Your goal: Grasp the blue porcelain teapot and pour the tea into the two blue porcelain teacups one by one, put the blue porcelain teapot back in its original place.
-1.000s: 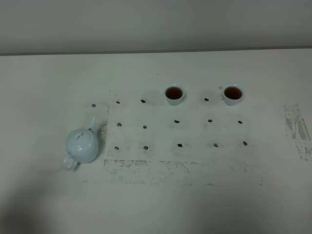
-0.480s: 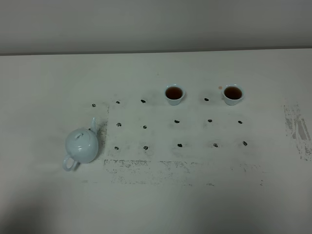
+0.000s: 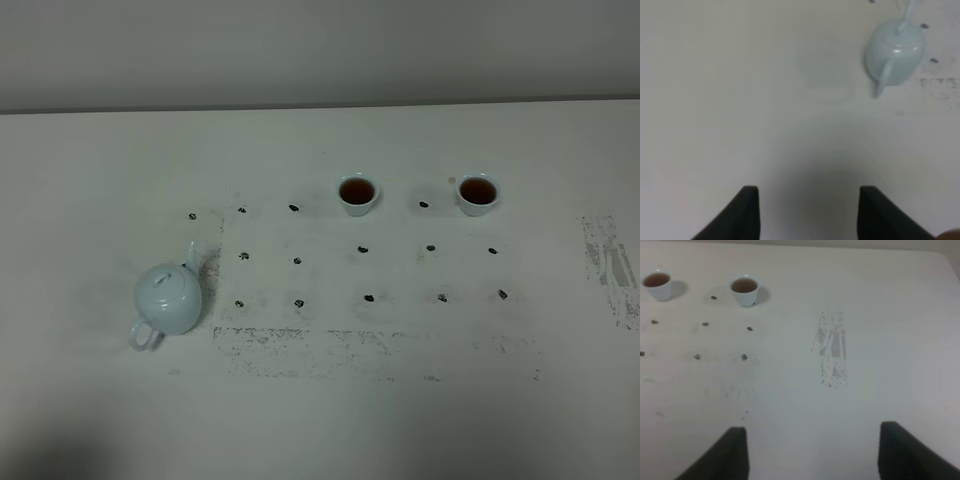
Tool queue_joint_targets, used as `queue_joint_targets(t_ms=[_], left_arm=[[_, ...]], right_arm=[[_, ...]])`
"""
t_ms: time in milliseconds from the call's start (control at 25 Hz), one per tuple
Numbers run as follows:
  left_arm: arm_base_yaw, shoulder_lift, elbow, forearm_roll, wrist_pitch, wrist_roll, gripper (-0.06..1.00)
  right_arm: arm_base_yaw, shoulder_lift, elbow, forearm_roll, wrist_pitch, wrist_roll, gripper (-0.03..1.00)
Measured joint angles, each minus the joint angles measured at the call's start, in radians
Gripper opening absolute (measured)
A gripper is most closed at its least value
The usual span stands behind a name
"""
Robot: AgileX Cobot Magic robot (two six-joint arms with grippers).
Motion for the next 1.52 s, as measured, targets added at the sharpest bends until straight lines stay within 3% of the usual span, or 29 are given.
queue_joint_targets(t_ms=[440, 1520], left_arm=[[-0.108, -0.043, 0.002, -0.001, -0.001, 0.001, 0.43], [-0.110, -0.043, 0.002, -0.001, -0.001, 0.001, 0.43]], right_arm=[[0.000, 0.000, 0.000, 0.000, 0.000, 0.000, 0.57], [0.000, 0.000, 0.000, 0.000, 0.000, 0.000, 0.57]])
